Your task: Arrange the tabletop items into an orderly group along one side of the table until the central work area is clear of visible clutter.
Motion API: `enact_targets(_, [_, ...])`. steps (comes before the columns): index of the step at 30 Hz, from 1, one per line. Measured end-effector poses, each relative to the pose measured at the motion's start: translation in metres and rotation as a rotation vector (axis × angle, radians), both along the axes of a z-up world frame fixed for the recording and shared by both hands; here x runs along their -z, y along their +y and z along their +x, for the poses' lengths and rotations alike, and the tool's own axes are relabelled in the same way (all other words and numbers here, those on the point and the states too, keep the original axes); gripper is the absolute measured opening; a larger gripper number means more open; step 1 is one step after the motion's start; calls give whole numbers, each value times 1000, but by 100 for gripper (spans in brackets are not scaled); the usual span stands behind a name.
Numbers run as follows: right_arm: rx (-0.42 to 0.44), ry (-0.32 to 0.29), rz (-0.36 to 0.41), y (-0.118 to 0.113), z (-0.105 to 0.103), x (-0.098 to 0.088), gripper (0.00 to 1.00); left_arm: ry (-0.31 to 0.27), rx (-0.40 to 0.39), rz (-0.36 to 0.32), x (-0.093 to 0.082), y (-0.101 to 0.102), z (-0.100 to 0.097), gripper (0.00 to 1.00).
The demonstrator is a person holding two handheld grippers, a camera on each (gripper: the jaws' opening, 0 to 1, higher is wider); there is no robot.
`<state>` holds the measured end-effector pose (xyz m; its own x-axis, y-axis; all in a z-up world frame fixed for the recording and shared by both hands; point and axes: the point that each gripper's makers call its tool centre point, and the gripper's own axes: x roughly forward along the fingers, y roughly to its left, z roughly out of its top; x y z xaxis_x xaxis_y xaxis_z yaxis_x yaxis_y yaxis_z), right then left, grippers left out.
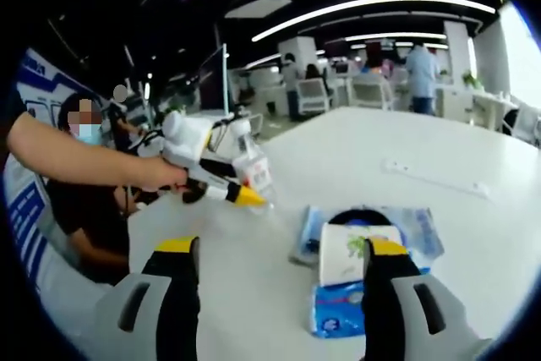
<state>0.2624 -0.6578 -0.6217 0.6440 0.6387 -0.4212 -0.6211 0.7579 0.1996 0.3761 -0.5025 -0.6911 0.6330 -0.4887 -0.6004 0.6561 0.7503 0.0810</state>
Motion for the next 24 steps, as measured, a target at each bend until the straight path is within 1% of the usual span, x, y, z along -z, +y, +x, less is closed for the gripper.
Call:
enact_targets(17, [36,6,-10,-19,-7,4,77,-7,-11,-6,0,-4,11,40])
enact_targets(24, [45,10,-13,-24,-6,6,77,-6,-7,-8,0,-7,17,40])
